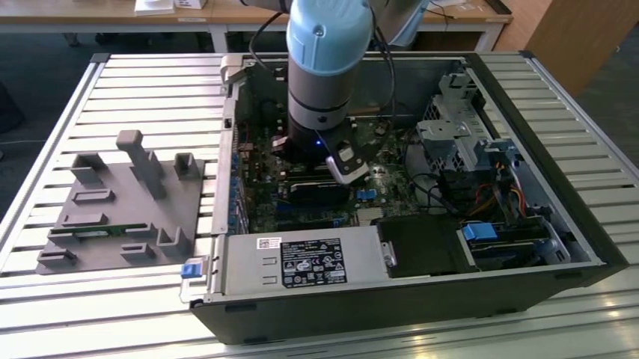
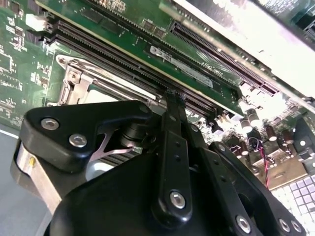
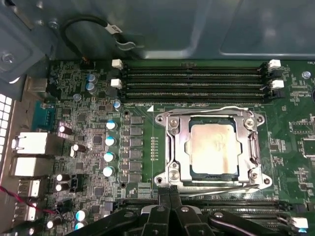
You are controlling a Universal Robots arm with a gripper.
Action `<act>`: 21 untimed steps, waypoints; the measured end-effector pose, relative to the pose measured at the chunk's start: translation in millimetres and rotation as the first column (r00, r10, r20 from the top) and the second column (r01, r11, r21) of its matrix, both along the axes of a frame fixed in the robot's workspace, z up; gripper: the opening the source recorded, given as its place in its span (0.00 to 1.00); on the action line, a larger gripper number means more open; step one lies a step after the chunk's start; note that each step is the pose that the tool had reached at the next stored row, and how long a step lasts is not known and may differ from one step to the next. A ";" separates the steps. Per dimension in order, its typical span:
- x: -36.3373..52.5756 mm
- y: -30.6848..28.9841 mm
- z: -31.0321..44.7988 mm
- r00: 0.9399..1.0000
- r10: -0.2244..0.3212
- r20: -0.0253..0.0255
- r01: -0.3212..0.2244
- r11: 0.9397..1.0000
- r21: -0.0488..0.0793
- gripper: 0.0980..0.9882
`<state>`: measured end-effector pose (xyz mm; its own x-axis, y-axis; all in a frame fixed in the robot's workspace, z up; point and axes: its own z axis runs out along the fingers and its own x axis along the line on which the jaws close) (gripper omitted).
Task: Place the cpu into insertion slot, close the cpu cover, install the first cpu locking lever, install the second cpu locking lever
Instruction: 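Install the second cpu locking lever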
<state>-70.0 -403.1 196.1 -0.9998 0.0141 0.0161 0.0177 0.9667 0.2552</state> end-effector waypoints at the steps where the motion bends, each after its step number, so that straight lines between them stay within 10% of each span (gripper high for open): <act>1: -0.1 0.0 -0.5 1.000 0.000 0.000 0.000 1.000 0.006 0.01; 21: -6.6 -0.1 -10.8 1.000 0.000 0.000 0.000 0.999 0.051 0.01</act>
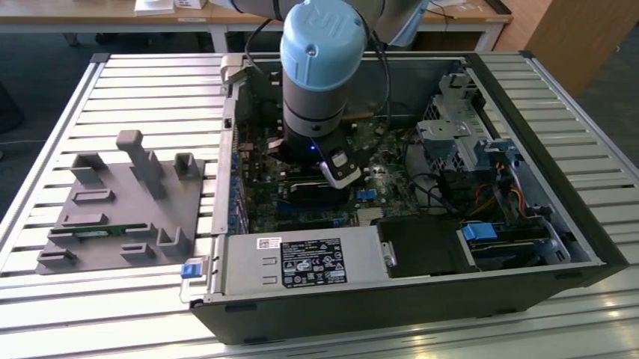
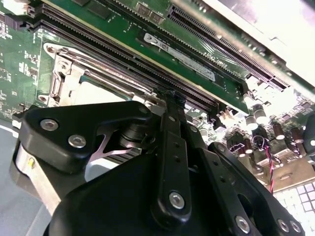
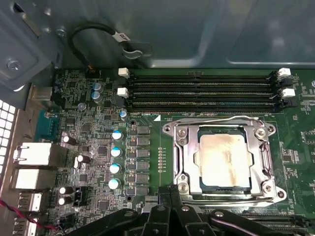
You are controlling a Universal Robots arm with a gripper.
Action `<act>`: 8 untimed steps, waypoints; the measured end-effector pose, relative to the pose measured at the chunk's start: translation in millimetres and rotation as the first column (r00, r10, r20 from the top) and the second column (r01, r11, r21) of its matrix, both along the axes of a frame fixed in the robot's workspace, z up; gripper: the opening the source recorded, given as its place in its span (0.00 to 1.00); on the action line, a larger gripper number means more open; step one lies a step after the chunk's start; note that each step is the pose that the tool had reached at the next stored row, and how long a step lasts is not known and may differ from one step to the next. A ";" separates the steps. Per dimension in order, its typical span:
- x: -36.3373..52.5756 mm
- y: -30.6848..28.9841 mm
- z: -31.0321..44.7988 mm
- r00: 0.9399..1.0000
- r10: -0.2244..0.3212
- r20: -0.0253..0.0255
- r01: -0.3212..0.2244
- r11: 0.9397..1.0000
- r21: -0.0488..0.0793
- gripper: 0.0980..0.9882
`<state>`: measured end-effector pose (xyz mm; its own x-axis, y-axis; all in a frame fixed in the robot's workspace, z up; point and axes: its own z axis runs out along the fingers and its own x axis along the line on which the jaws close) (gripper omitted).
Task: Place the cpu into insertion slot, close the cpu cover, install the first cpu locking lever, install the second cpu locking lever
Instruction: 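Install the second cpu locking lever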
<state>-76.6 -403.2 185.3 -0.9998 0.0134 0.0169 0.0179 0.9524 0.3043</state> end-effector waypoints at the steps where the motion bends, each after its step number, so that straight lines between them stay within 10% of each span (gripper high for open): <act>1: 0.0 0.0 -0.3 1.000 0.000 0.000 0.000 1.000 0.001 0.01; 8: 0.2 0.2 0.9 1.000 0.000 0.001 0.000 1.000 0.001 0.01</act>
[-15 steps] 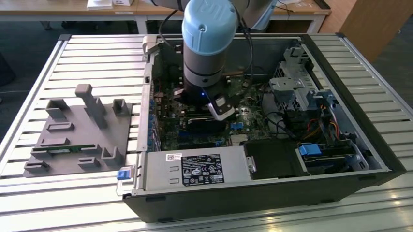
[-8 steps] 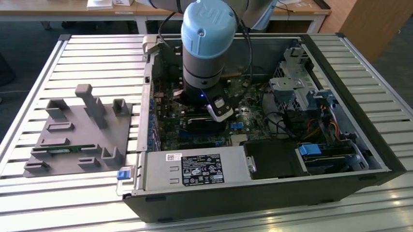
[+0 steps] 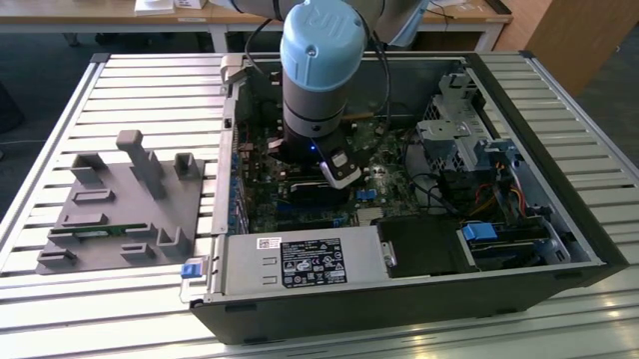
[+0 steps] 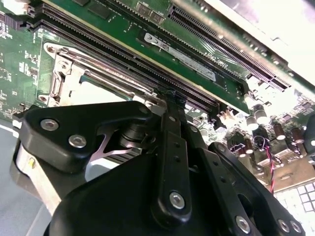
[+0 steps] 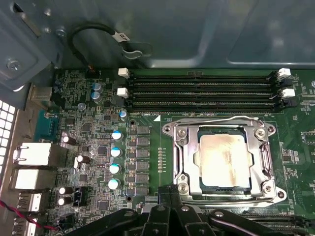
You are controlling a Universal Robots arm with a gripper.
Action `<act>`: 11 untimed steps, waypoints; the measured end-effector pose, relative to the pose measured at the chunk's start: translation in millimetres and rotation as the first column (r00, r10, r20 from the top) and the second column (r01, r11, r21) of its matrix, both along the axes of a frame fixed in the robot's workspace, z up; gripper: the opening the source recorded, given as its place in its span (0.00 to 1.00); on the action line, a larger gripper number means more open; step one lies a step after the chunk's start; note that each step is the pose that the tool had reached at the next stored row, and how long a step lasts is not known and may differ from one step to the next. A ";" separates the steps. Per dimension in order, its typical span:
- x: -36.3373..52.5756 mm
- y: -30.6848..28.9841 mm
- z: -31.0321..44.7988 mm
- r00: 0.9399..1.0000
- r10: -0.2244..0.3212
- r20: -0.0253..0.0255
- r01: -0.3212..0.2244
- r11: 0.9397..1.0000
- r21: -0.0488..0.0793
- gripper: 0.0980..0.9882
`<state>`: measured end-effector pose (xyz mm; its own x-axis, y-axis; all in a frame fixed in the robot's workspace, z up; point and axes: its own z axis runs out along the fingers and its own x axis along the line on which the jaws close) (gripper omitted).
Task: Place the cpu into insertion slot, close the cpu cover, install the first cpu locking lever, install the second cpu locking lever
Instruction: 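Install the second cpu locking lever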
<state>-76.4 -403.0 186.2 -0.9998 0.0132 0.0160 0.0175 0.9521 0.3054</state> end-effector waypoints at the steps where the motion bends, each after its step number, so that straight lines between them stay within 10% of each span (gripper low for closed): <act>1: 0.0 0.0 1.0 1.000 0.000 0.000 0.000 1.000 0.000 0.01; 11: -0.2 -0.2 6.8 1.000 0.000 -0.001 0.000 1.000 -0.014 0.01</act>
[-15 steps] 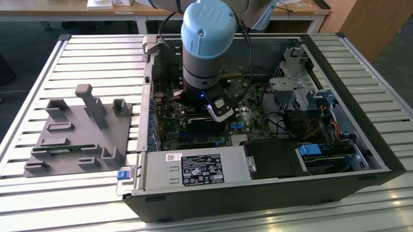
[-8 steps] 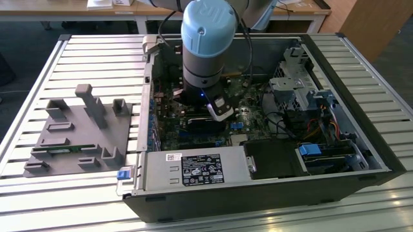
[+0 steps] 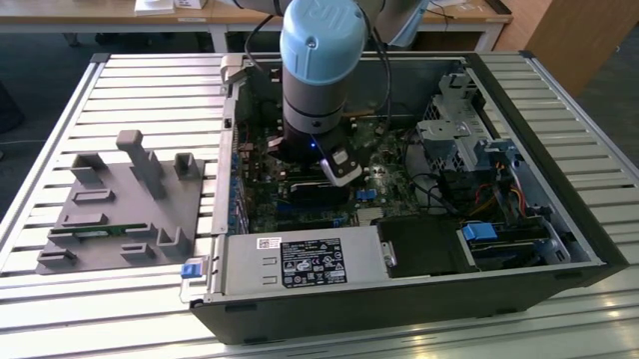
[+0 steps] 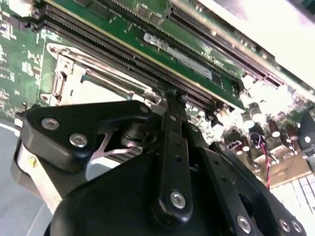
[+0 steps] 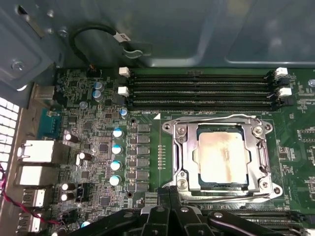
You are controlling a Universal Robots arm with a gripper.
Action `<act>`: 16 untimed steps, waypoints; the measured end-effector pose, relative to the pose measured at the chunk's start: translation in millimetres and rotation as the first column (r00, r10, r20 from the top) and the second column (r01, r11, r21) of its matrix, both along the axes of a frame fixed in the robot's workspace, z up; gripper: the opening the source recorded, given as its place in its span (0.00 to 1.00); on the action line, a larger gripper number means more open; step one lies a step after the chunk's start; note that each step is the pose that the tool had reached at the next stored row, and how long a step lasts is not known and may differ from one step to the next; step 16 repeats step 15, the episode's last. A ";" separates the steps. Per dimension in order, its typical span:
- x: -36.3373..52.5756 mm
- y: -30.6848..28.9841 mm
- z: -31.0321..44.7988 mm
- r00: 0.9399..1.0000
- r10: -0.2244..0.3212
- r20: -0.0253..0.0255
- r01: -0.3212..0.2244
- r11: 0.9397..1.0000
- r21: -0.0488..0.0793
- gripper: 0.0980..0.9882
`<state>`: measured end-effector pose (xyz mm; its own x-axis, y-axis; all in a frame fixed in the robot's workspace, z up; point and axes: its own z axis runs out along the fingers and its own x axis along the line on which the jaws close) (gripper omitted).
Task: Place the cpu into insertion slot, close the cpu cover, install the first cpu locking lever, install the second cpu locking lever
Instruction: 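Install the second cpu locking lever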
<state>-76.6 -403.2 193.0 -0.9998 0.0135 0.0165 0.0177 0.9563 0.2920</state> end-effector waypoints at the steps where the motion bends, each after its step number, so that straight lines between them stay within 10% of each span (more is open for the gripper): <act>1: 0.0 0.0 1.3 1.000 0.000 0.000 0.000 1.000 0.001 0.01; 16: 0.0 0.1 17.7 1.000 0.000 0.000 0.000 1.000 0.008 0.01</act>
